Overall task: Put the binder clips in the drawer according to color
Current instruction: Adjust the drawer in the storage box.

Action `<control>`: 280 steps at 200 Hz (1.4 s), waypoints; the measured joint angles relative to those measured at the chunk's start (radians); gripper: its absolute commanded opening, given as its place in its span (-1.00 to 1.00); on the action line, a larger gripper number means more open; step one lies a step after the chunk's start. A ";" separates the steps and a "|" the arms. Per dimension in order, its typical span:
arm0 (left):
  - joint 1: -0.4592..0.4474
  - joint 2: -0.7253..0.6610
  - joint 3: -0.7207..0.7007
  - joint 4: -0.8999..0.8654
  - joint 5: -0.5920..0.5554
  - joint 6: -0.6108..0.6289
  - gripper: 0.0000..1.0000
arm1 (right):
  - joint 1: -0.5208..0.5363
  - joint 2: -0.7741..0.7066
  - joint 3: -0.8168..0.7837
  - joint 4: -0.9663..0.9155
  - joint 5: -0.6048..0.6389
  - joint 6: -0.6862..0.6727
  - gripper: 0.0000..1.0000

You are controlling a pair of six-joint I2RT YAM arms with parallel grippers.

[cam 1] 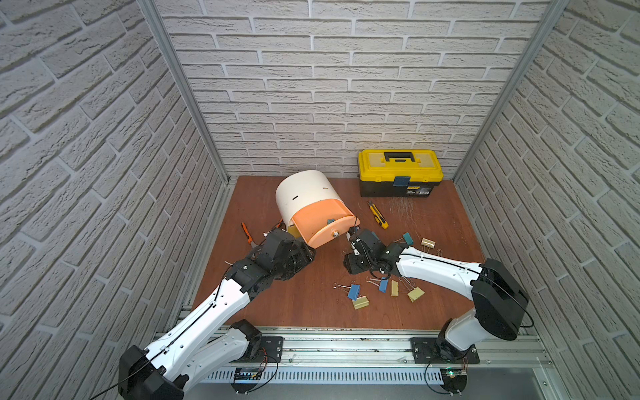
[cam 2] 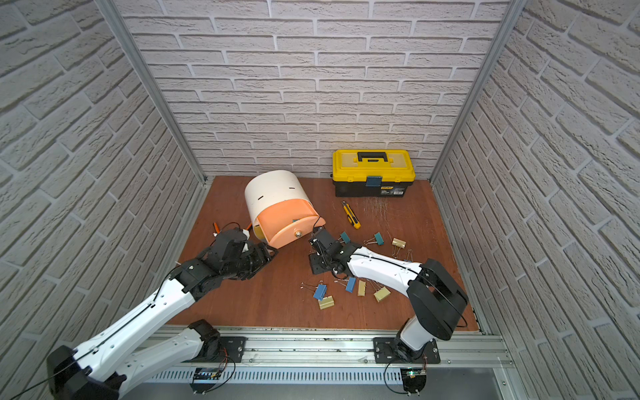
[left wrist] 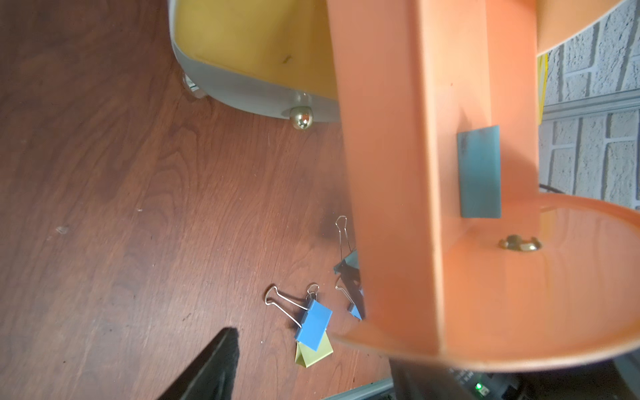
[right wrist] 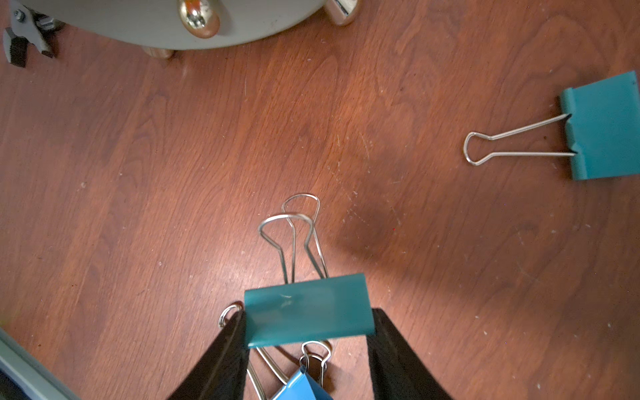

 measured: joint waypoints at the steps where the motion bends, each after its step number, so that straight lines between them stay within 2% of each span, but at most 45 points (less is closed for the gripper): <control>1: 0.000 0.000 0.000 0.000 -0.001 0.000 0.46 | 0.000 0.000 0.000 0.000 0.000 0.000 -0.14; 81: 0.100 0.003 0.000 0.016 0.002 0.000 0.46 | 0.000 -0.017 0.000 0.008 0.000 -0.001 -0.15; 122: 0.105 0.014 0.000 0.023 0.019 0.000 0.46 | -0.022 -0.031 -0.010 0.007 -0.006 -0.001 -0.15; 233: 0.106 0.043 0.000 0.050 0.050 0.009 0.46 | -0.161 -0.122 -0.060 -0.009 -0.023 -0.002 -0.16; 280: 0.105 0.064 0.022 0.059 0.065 0.029 0.46 | -0.179 -0.220 0.003 -0.112 -0.018 -0.032 -0.16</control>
